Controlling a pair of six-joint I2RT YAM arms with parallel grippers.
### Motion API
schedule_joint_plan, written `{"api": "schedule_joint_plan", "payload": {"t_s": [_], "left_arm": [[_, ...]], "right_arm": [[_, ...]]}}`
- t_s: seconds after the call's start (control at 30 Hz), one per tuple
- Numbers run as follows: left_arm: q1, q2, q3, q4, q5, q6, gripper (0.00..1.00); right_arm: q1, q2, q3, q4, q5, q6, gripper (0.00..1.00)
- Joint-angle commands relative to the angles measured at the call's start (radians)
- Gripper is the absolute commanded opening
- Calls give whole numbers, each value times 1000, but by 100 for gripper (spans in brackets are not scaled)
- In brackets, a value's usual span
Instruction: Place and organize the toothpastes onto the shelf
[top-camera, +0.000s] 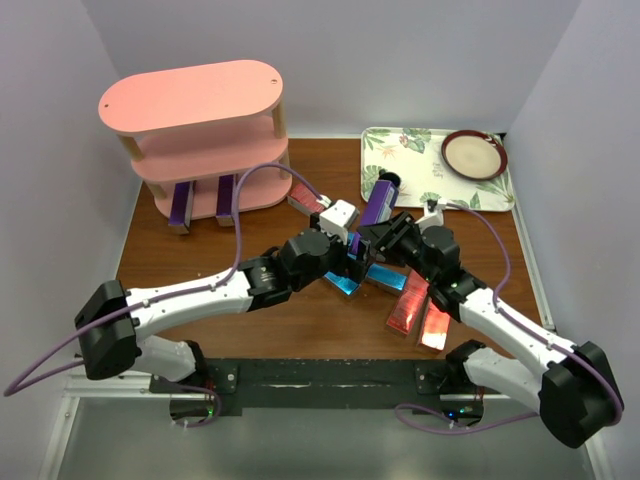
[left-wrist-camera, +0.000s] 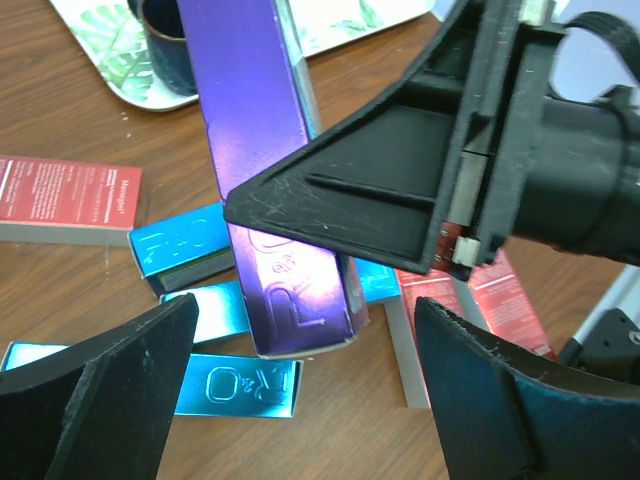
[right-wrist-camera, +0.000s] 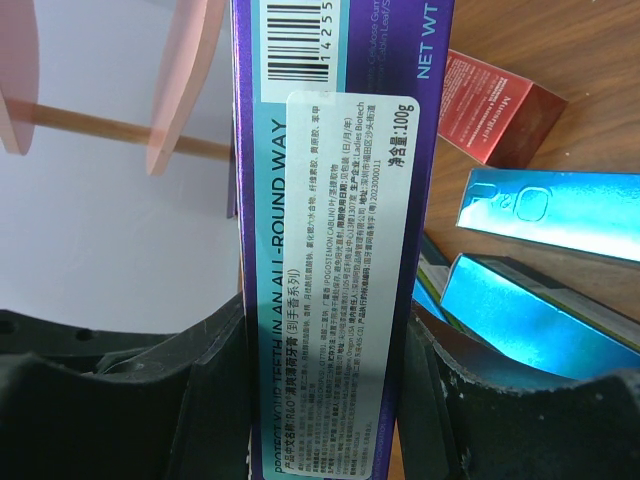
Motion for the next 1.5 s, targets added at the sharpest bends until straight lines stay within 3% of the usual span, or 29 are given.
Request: {"api": "schedule_joint_plan", "payload": {"t_s": [0.0, 0.33, 0.47, 0.83, 1.1, 1.2, 1.27, 1.47], "left_arm": [[-7, 15, 48, -14, -95, -27, 91], [-7, 47, 22, 50, -101, -63, 84], [-7, 72, 34, 58, -103, -81, 73], [-7, 70, -40, 165, -144, -167, 65], [-6, 35, -84, 202, -196, -170, 38], [-6, 26, -99, 204, -208, -163, 27], [-6, 20, -110, 201, -214, -157, 21], [-6, -34, -174, 202, -268, -137, 18]], "right_arm": [[15, -6, -3, 105, 29, 16, 41], [30, 17, -11, 139, 18, 25, 41], [39, 17, -17, 157, 21, 36, 41], [55, 45, -25, 200, 3, 54, 41], [64, 62, -29, 214, -8, 45, 42], [64, 56, -28, 206, -3, 31, 47], [64, 53, -23, 183, 4, 22, 60], [64, 40, 10, 111, 32, -32, 90]]}}
